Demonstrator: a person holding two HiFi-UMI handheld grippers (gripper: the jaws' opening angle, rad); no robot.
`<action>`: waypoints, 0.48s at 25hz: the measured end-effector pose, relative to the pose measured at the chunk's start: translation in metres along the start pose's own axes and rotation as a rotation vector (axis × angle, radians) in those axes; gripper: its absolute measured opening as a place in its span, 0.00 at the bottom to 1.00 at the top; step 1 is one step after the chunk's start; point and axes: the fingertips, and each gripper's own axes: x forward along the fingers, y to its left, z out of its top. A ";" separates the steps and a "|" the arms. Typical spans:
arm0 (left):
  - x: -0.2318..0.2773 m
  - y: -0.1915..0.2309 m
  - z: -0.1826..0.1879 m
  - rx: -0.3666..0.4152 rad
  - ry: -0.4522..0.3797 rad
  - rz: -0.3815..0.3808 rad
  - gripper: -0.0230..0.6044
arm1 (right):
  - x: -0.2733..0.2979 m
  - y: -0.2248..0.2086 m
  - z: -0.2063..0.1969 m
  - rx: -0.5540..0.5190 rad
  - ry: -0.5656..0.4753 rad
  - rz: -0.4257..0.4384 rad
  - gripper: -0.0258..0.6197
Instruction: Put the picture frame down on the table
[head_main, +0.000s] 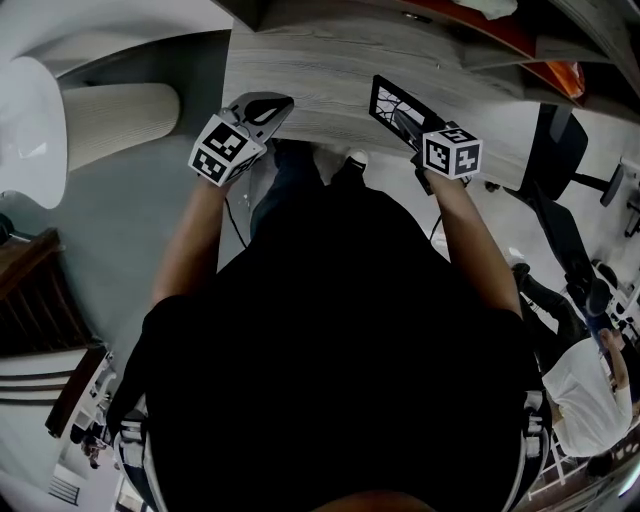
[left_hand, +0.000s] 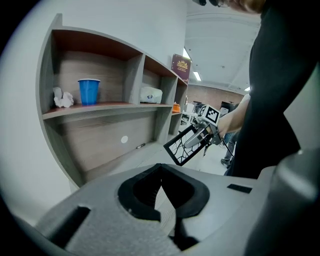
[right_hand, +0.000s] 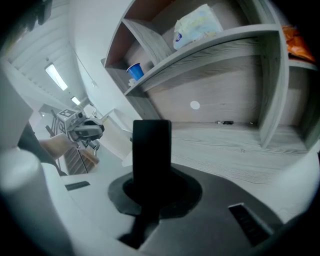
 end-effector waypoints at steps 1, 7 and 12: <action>0.001 0.001 0.000 -0.003 -0.009 0.005 0.06 | 0.002 0.000 -0.003 0.003 0.006 0.001 0.07; 0.002 0.006 -0.015 -0.020 -0.016 0.009 0.06 | 0.011 0.004 -0.017 0.019 0.028 0.001 0.07; 0.003 0.000 -0.027 0.004 -0.002 0.002 0.06 | 0.019 0.007 -0.026 0.024 0.049 0.010 0.07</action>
